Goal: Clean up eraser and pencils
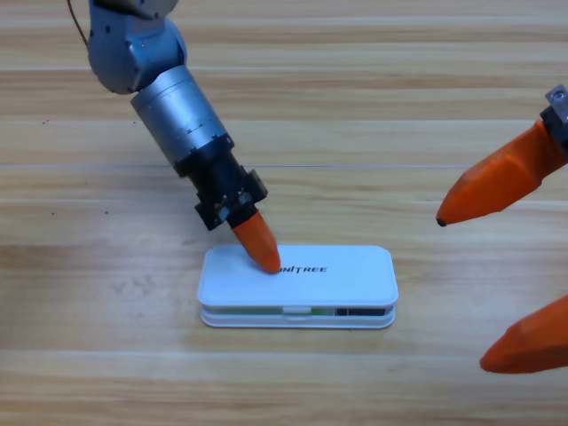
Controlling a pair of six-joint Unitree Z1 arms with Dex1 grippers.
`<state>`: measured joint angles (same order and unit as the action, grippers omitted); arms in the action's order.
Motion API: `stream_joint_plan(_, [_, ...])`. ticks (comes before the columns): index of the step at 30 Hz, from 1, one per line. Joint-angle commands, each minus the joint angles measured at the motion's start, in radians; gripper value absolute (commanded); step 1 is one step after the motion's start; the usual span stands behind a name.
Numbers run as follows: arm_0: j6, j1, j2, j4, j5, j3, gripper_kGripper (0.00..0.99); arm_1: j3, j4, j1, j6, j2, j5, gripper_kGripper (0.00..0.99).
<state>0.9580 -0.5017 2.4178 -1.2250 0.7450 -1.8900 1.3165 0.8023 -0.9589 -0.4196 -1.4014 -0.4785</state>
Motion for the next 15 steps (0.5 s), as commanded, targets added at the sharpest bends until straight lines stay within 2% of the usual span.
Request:
stream_joint_plan(1, [-0.012, -0.047, -0.013, 0.018, -0.029, 0.028, 0.0, -0.023, -0.011, -0.015, 0.01, 0.015, -0.005, 0.99])
stream_joint_plan(15, [-0.053, -0.07, -0.051, 0.151, -0.105, 0.153, 0.0, -0.025, -0.011, -0.015, 0.01, 0.015, -0.005, 0.99])
